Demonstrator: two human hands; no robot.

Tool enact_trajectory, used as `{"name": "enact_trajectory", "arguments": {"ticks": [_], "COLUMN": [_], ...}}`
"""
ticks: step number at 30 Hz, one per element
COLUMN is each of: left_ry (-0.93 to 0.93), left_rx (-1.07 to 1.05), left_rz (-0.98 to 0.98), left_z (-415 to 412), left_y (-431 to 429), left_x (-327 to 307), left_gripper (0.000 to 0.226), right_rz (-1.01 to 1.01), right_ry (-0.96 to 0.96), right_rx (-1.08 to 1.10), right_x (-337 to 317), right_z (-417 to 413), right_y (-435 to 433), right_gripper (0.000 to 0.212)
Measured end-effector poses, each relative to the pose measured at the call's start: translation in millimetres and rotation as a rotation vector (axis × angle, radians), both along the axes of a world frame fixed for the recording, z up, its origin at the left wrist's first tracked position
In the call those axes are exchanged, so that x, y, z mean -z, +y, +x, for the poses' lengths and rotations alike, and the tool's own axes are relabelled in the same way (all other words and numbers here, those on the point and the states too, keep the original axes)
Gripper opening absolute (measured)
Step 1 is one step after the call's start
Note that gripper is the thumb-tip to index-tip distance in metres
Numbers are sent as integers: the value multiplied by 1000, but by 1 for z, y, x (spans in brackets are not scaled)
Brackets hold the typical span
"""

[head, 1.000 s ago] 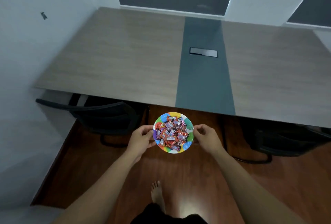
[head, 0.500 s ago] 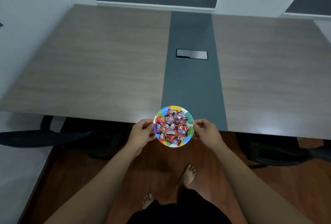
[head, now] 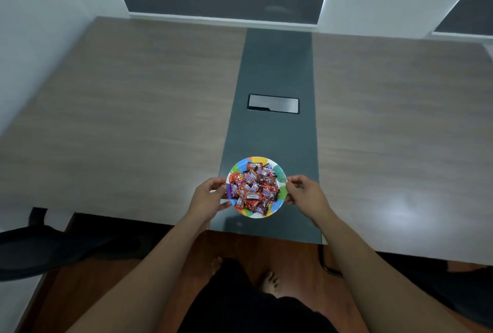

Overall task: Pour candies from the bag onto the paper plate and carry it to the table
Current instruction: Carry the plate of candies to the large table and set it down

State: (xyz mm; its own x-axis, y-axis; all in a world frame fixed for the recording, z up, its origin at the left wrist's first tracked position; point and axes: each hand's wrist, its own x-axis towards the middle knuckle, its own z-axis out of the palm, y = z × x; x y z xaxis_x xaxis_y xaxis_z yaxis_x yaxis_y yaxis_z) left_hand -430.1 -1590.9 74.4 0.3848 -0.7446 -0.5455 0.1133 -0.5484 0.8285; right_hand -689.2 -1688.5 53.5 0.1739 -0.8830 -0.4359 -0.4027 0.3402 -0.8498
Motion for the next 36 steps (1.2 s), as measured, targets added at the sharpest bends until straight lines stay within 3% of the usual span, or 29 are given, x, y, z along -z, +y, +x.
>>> {"name": "enact_trajectory", "arguments": {"ticks": [12, 36], "left_ry": [39, 27], "left_rx": [95, 72], "left_rz": [-7, 104], "left_z": [43, 64], "left_y": [-154, -422], "left_x": [16, 89], "left_gripper": [16, 14], "right_rz": [50, 133], "right_ry": [33, 77], "right_rx": [85, 221], "right_x": [10, 82], "right_z": [32, 70], "right_y": [-126, -373], "right_gripper": [20, 5]}}
